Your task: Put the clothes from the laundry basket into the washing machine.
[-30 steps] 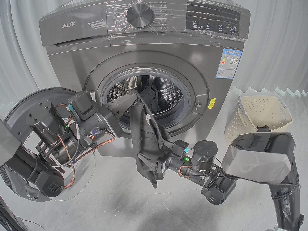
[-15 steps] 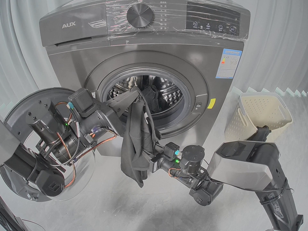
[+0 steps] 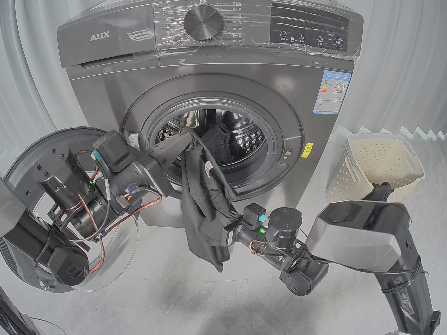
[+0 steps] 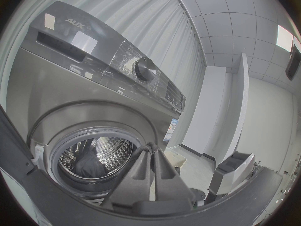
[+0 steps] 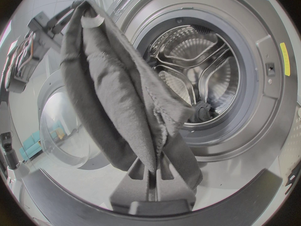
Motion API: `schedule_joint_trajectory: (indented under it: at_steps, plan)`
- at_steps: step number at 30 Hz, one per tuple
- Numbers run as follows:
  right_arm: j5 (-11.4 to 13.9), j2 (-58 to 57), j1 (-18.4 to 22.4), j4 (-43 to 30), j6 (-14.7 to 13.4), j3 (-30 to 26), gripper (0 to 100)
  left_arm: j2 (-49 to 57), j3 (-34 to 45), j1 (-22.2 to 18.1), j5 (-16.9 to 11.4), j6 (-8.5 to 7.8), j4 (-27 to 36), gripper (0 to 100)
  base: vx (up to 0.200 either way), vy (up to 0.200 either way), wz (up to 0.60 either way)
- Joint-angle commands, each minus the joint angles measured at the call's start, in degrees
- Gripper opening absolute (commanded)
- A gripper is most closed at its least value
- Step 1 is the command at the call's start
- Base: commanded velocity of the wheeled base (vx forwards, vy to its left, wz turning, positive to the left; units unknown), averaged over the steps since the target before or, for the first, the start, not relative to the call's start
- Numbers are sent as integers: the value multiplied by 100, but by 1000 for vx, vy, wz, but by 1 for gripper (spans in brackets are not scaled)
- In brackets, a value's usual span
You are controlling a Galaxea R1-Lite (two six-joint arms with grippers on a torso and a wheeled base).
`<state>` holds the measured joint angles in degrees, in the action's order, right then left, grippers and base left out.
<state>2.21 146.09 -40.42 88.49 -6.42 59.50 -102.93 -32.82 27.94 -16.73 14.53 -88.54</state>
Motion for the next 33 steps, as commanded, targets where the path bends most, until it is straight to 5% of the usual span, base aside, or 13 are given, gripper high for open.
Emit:
schedule_joint_trajectory:
  at_steps: [1,10,16,19,24,25,33]
  plan:
    - [-71,-696,377,1,-17,-167,0,150,566,-351,-103,-47,39,0,0,0,0]
    - [-71,-1259,465,-25,1,-202,0,-369,1348,-544,-375,-732,-14,0,0,0,0]
    - [-159,-1373,413,-51,-8,-26,0,-817,1621,-263,-349,-891,-14,0,0,0,0]
    - [-212,-1382,421,-25,-8,-9,0,-1107,1779,-263,-358,-1233,-14,0,0,0,0]
    - [-212,-1487,413,-25,-17,-9,0,-1423,2025,-245,-358,-1418,-23,0,0,0,0]
    - [-212,-1496,413,-25,-17,-9,0,-1485,2069,-245,-358,-1462,-23,100,0,0,0]
    - [-221,-1680,413,-51,-17,-35,0,-1625,2623,-219,-639,-1550,-23,100,0,0,0]
